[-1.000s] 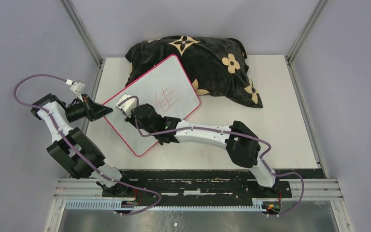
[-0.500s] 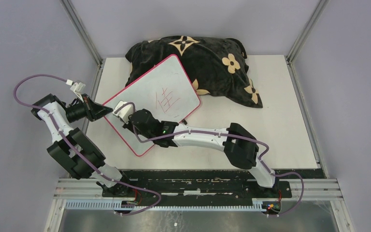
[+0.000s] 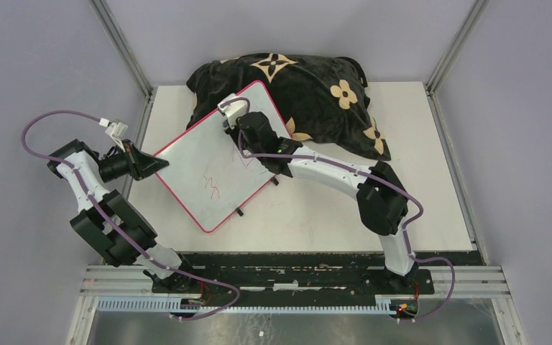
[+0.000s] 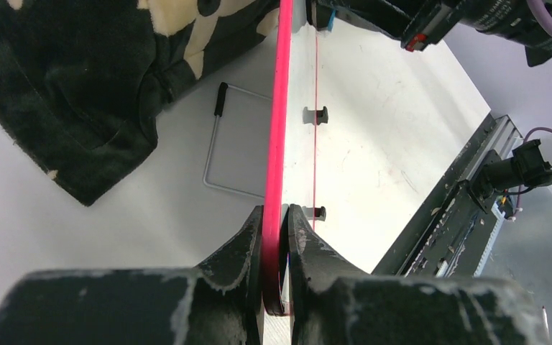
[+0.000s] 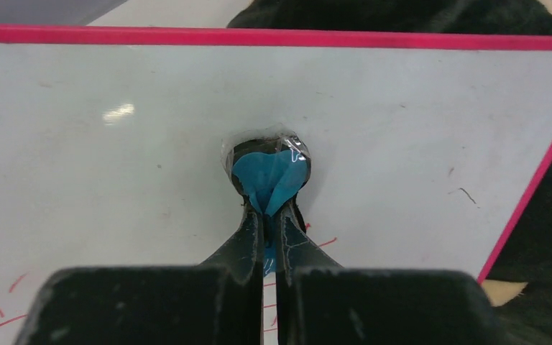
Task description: Erase the whiteboard
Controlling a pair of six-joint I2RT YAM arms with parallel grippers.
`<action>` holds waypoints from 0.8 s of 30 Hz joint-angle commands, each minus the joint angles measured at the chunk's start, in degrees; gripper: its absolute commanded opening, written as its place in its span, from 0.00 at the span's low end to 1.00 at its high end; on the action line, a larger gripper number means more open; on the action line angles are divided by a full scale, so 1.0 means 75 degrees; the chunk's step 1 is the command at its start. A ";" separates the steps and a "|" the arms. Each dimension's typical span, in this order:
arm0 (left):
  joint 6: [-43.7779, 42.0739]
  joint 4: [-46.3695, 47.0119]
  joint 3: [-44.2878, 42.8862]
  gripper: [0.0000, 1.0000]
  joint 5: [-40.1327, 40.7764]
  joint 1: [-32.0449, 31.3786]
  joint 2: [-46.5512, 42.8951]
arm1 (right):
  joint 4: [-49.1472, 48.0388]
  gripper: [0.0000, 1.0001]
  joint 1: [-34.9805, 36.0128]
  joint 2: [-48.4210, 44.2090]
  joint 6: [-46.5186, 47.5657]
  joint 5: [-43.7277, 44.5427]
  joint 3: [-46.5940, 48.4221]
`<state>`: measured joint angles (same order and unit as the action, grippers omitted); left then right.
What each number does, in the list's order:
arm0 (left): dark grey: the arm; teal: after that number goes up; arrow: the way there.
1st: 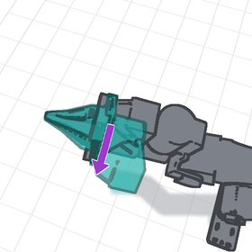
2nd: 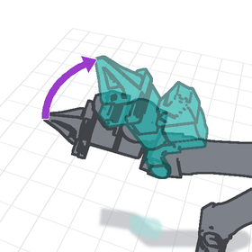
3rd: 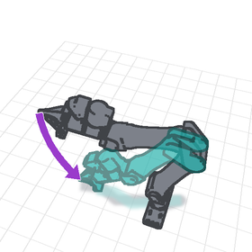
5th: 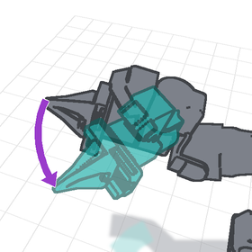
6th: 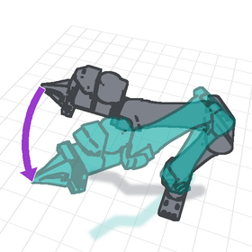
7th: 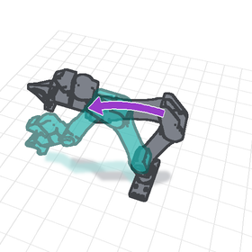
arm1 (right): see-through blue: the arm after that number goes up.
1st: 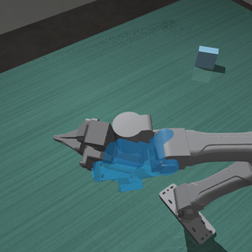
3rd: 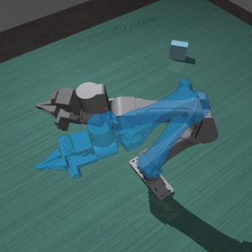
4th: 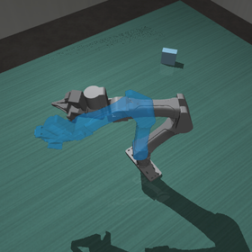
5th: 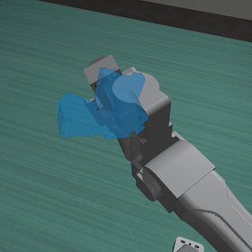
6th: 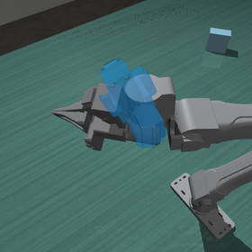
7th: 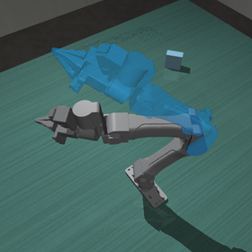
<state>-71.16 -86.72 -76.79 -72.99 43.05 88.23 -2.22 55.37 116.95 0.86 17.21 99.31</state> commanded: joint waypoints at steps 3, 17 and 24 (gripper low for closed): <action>-0.1050 0.0400 0.0062 0.03 0.1008 0.0014 -0.0115 | -0.0210 0.01 -0.0101 -0.0185 -0.0246 -0.0108 -0.0488; -0.1089 0.0403 0.0067 0.03 0.1072 0.0014 -0.0059 | -0.1053 0.00 0.1394 0.0246 -0.0275 -0.0186 -0.1058; -0.1095 0.0397 0.0072 0.03 0.1073 0.0011 -0.0062 | -0.1693 0.01 0.1886 0.0002 -0.0685 -0.0364 -0.1734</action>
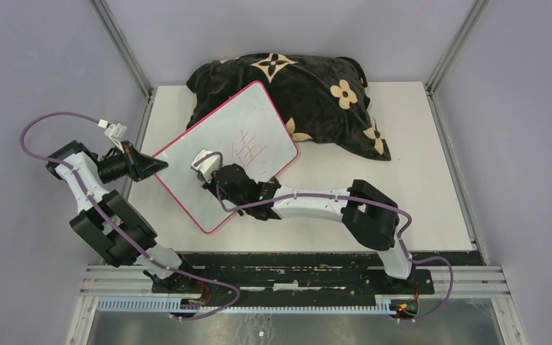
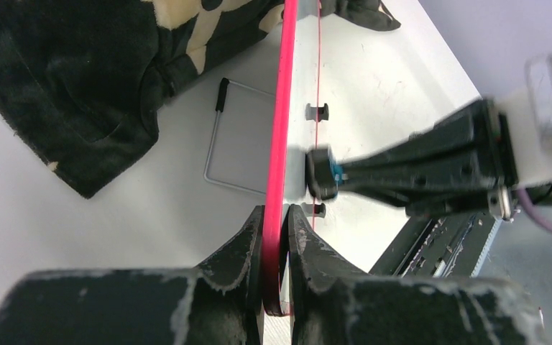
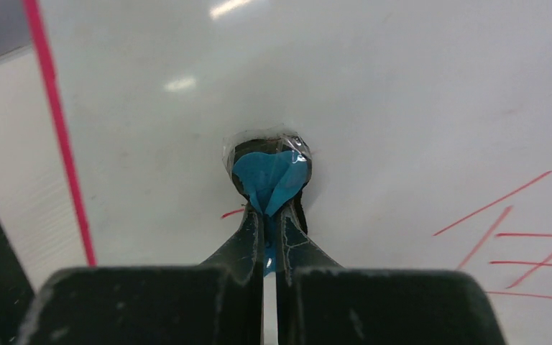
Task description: Erase the whiteboard
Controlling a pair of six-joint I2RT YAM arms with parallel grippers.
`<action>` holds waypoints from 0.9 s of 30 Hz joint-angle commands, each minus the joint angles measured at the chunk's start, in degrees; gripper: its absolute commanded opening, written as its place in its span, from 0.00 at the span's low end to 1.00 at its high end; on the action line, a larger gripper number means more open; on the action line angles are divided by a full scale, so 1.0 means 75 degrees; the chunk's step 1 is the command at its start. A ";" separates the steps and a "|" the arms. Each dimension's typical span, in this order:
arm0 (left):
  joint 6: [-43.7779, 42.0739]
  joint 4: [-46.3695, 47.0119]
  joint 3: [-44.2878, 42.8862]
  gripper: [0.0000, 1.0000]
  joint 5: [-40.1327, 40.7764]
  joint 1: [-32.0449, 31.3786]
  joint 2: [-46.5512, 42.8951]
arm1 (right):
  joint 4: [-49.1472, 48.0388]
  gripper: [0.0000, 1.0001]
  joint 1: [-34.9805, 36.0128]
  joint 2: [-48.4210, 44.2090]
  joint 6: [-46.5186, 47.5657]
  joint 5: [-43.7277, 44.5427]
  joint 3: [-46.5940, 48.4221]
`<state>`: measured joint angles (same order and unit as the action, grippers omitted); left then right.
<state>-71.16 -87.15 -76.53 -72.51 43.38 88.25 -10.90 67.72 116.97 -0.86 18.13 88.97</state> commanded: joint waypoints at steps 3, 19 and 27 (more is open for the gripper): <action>-0.1096 0.0461 0.0054 0.03 0.0987 -0.0031 -0.0068 | -0.0766 0.01 0.0369 -0.0045 -0.0589 -0.0520 -0.0548; -0.1138 0.0463 0.0081 0.03 0.1044 -0.0029 -0.0065 | -0.0495 0.00 -0.0783 -0.0255 -0.0277 0.0415 -0.0314; -0.1122 0.0453 0.0079 0.03 0.1058 -0.0030 -0.0082 | -0.0149 0.00 -0.1686 -0.0477 -0.0373 0.0443 -0.0094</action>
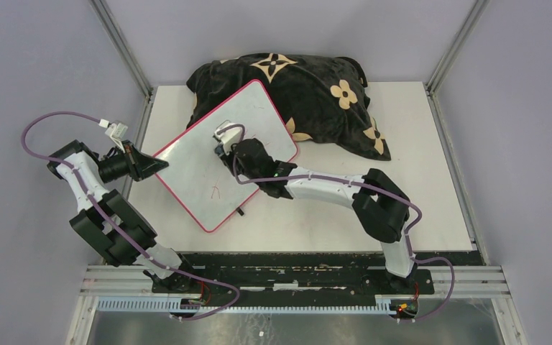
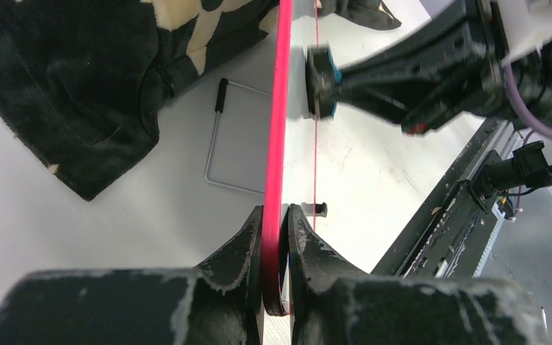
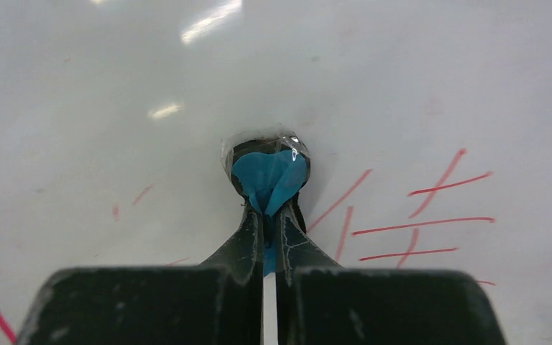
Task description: Erase the whiteboard
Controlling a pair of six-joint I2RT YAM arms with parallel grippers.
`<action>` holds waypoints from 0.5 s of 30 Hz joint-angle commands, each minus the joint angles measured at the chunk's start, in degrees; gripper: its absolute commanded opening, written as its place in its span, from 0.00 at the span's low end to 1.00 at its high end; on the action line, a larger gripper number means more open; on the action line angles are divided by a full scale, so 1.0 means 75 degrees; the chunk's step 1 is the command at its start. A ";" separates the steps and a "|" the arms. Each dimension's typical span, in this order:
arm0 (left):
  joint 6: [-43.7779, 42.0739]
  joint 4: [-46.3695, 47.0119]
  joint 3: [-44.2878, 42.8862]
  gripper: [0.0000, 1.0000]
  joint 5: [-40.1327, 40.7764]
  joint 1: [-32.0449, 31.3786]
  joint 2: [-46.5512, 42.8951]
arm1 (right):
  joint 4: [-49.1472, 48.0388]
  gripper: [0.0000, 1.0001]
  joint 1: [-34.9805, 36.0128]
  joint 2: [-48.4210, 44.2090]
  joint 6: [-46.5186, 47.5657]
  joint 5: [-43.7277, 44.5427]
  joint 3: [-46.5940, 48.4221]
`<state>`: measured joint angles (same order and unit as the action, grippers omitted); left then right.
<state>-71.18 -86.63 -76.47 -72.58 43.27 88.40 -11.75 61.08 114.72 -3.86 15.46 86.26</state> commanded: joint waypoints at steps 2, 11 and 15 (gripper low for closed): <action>-0.1105 0.0394 0.0059 0.03 0.1075 -0.0017 -0.0097 | -0.0012 0.00 -0.0848 -0.0243 0.0022 0.0766 0.0246; -0.1080 0.0392 0.0081 0.03 0.1060 -0.0019 -0.0142 | 0.0238 0.00 -0.0361 0.0070 -0.0407 -0.0126 0.0793; -0.1105 0.0387 0.0106 0.03 0.1098 -0.0015 -0.0186 | 0.0418 0.01 0.0314 0.0437 -0.0284 -0.0085 0.1313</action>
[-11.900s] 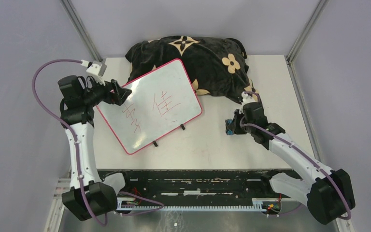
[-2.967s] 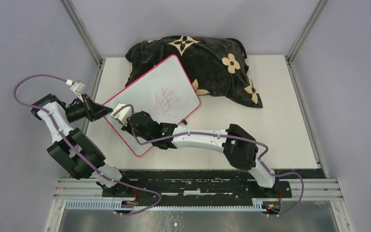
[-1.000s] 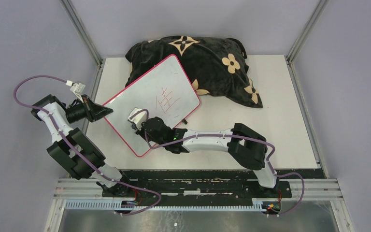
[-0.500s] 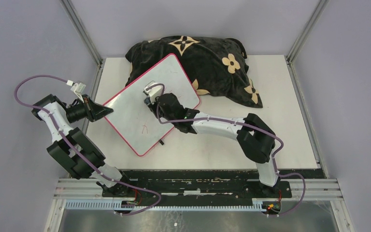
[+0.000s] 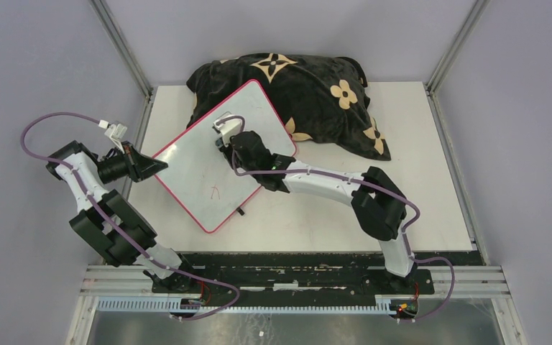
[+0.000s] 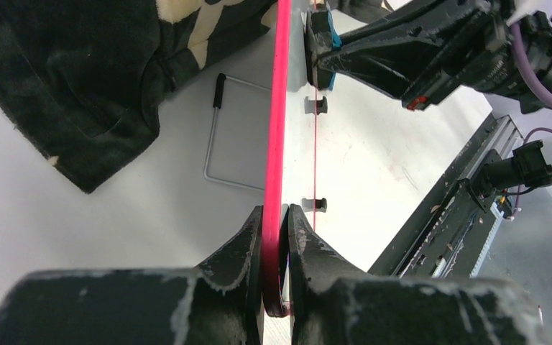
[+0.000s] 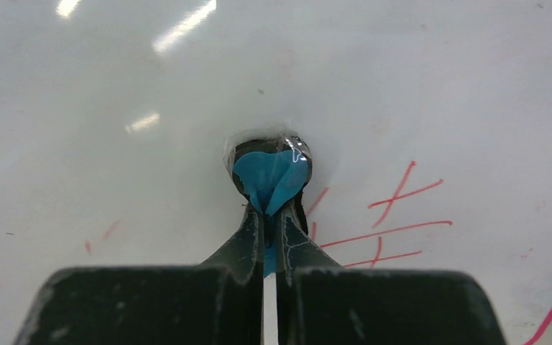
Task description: Erase the whiteboard
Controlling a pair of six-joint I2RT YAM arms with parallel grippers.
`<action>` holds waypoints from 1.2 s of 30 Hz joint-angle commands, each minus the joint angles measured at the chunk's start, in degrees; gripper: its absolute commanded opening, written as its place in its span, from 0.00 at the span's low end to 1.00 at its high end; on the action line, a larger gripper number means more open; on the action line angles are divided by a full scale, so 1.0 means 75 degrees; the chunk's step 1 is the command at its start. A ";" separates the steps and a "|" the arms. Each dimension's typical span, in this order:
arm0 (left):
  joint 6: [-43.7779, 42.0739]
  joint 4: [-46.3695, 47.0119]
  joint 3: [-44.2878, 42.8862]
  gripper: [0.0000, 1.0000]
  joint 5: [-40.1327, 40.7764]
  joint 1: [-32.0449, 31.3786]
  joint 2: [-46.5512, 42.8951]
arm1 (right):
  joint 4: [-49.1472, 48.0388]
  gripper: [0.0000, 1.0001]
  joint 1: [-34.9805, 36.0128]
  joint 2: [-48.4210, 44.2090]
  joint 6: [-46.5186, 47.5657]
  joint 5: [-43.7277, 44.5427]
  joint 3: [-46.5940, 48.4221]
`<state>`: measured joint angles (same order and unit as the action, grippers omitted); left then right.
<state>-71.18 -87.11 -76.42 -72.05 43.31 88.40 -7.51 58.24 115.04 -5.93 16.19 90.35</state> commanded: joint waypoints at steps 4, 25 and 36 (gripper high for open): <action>-0.1092 0.0452 0.0109 0.03 0.1006 -0.0030 -0.0223 | -0.0110 0.01 0.1223 0.0714 0.0057 -0.0214 0.1108; -0.1170 0.0450 0.0159 0.03 0.1064 -0.0027 -0.0249 | -0.0212 0.01 0.0966 0.0779 0.0283 0.0666 0.0597; -0.1124 0.0448 0.0077 0.03 0.1064 -0.0023 -0.0245 | -0.0468 0.00 -0.0347 0.0125 -0.0184 0.0820 -0.0416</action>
<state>-71.18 -86.17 -75.77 -72.27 43.29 88.12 -10.61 61.84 116.55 -7.29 14.81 90.02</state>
